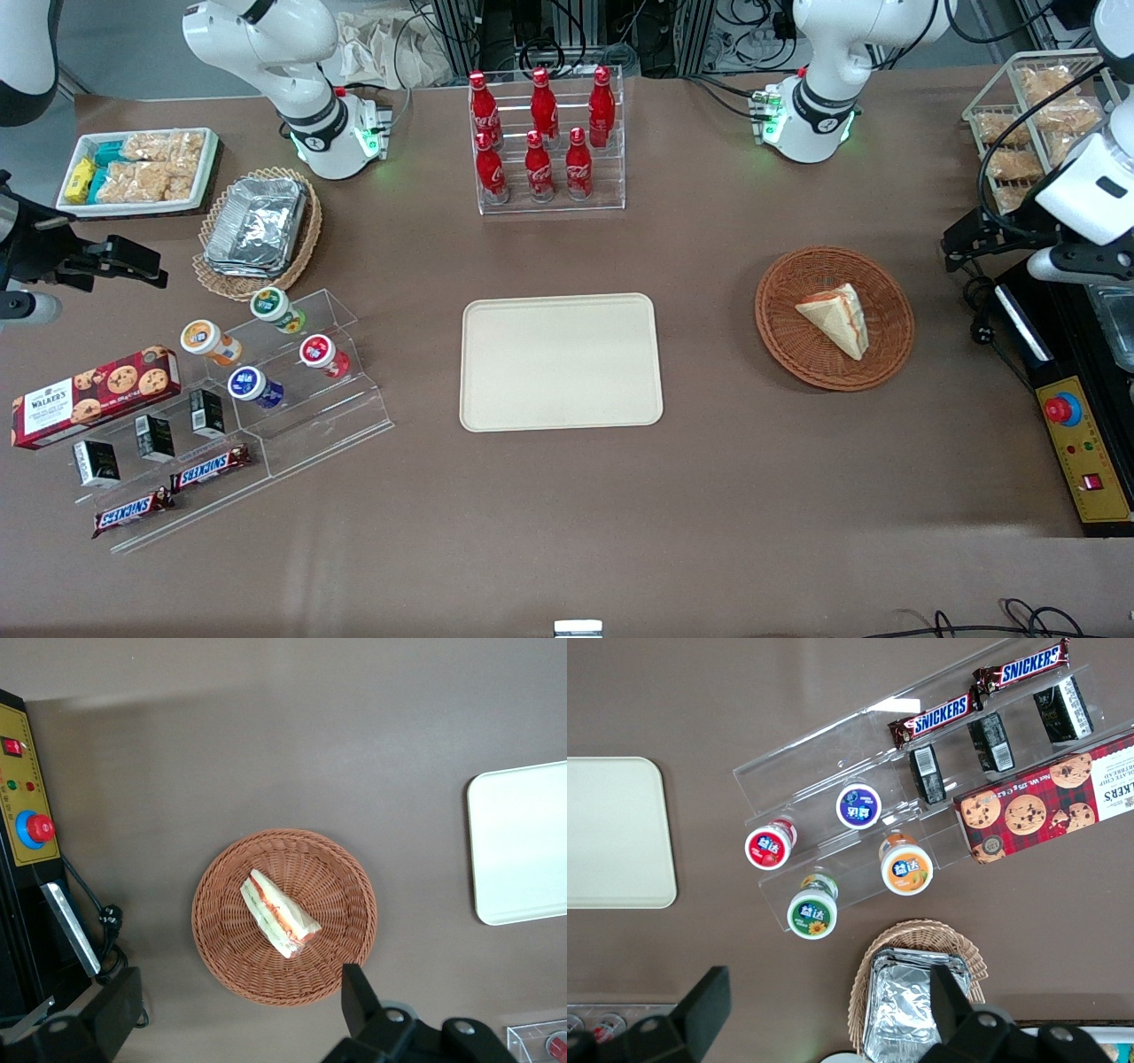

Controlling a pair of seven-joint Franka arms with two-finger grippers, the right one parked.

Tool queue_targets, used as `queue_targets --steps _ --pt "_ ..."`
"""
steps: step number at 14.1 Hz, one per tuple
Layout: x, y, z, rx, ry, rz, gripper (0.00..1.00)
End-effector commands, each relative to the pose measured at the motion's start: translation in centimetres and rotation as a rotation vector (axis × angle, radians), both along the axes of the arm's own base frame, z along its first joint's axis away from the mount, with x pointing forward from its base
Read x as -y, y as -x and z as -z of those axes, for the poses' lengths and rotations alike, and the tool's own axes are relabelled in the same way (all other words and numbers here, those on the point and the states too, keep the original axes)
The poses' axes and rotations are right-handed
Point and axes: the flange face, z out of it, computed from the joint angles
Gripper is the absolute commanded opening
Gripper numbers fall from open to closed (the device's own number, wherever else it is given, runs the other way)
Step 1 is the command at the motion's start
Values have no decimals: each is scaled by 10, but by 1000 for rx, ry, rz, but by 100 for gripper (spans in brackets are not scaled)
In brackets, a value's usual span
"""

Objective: Place sandwich from basket to tray
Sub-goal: 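Move the left gripper down over the wrapped sandwich in the basket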

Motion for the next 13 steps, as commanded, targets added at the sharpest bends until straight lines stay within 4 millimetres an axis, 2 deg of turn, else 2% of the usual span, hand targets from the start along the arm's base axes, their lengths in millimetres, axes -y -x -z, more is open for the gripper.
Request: queue_targets --steps 1,5,7,11,13 --pt "4 0 2 -10 -6 -33 100" --pt "33 -7 27 -45 -20 -357 100" --pt "54 -2 62 -62 -30 -427 100" --pt "58 14 148 -2 9 -705 100" --pt "54 26 193 -20 5 -740 100"
